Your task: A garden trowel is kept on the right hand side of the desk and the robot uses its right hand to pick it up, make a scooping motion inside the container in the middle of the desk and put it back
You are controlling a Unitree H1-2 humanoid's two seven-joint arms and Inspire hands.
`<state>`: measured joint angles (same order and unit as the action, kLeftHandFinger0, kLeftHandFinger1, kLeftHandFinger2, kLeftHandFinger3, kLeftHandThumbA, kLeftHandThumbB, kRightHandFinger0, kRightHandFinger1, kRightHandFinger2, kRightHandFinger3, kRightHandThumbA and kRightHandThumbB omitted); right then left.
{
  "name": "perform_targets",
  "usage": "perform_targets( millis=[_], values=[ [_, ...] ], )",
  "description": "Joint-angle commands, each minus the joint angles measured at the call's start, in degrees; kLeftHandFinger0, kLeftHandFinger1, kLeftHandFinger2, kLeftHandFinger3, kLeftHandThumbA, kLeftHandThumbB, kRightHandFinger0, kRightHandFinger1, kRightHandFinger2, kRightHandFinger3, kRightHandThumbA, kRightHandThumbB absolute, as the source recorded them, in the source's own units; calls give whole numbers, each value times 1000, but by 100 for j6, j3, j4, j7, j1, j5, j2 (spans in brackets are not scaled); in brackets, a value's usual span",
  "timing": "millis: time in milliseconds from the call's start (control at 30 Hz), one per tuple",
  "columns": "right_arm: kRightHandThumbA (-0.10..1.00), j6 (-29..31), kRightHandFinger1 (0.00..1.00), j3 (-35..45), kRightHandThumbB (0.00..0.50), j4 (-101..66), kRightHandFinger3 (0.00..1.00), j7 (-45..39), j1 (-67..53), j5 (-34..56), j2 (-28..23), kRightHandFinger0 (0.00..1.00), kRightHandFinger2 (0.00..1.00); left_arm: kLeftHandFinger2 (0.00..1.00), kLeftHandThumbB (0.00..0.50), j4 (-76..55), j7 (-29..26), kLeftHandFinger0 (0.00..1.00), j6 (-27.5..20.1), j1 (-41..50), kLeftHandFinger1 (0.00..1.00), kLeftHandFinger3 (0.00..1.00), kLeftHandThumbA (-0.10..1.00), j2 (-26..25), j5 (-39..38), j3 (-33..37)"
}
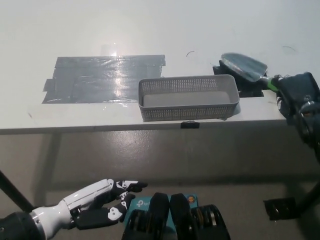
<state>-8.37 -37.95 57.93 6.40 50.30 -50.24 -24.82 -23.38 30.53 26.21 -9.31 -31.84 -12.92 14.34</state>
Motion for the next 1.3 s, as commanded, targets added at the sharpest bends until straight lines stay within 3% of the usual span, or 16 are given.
perform_targets(
  millis=[0, 33, 67, 200, 300, 367, 567, 633, 667, 733, 833, 933, 1167, 1200, 1233, 1267],
  values=[
    [-93, 599, 242, 587, 0, 360, 384, 1257, -843, 614, 188, 0, 562, 1000, 500, -119, 164, 1000, 72, 2, 1000, 1000, 1000, -276, 11, -25],
    [-75, 683, 195, 709, 0, 369, 390, 1384, -883, 650, 216, 0, 514, 1000, 500, -106, 178, 1000, 72, 3, 1000, 1000, 1000, -285, 22, -13],
    [-26, 637, 188, 797, 0, 368, 565, 1403, -882, 666, 242, 0, 528, 1000, 500, -86, 191, 1000, 72, -14, 1000, 1000, 1000, -293, 35, 4],
    [-31, 935, 8, 1206, 22, 258, 661, 2004, -974, 761, 317, 0, 304, 1000, 500, -86, 168, 1000, 72, 36, 1000, 1000, 1000, -323, 110, 45],
    [-91, 1052, 0, 1306, 2, 231, 612, 2204, -987, 723, 320, 0, 258, 1000, 500, -65, 172, 1000, 72, 41, 1000, 1000, 1000, -332, 129, 68],
    [-100, 1168, 0, 1342, 0, 179, 382, 2351, -963, 702, 275, 0, 269, 1000, 500, -43, 186, 1000, 72, -4, 1000, 1000, 1000, -372, 154, 104],
    [-100, 1088, 0, 1239, 0, -377, 500, 2302, -969, 455, -25, 0, 285, 1000, 500, -24, 203, 1000, 72, -55, 1000, 1000, 1000, -404, 204, 172],
    [-100, 1163, 0, 1240, 0, -548, 438, 2191, -980, 470, -131, 0, 272, 1000, 500, -14, 191, 1000, 72, -56, 1000, 1000, 1000, -421, 211, 198],
    [-100, 1393, 0, 1195, 0, -488, 261, 2422, -941, 408, -208, 0, 271, 1000, 500, -12, 182, 1000, 72, -56, 1000, 1000, 1000, -428, 220, 204],
    [-100, 1364, 0, 1193, 0, -659, 320, 2214, -912, 404, -381, 0, 271, 1000, 500, 4, 216, 1000, 72, -97, 1000, 1000, 1000, -423, 248, 246],
    [-100, 1491, 14, 1103, 0, -781, 175, 2135, -796, 324, -603, 0, 330, 1000, 500, 2, 214, 1000, 72, -96, 1000, 1000, 1000, -440, 248, 250],
    [-100, 1559, 0, 1062, 24, -1040, 287, 2108, -719, 253, -853, 0, 288, 1000, 500, -19, 216, 1000, 72, -87, 1000, 1000, 1000, -451, 247, 268],
    [-100, 2076, 17, 848, 0, -1369, 106, 2064, -437, -63, -1402, 0, 358, 1000, 500, 65, 239, 1000, 72, -90, 1000, 1000, 1000, -474, 209, 298],
    [-100, 2240, 8, 749, 10, -1517, 53, 2134, -316, -253, -1603, 0, 475, 1000, 500, 61, 224, 1000, 72, -87, 1000, 1000, 1000, -482, 216, 302],
    [-100, 2265, 0, 712, 19, -1636, 76, 2100, -235, -351, -1731, 0, 172, 1000, 500, 52, 232, 1000, 72, -81, 1000, 1000, 1000, -495, 229, 304],
    [-100, 2290, 0, 714, 19, -1663, 72, 2073, -207, -345, -1776, 0, 138, 1000, 500, 63, 240, 1000, 72, -90, 1000, 1000, 1000, -495, 235, 313]
  ],
)
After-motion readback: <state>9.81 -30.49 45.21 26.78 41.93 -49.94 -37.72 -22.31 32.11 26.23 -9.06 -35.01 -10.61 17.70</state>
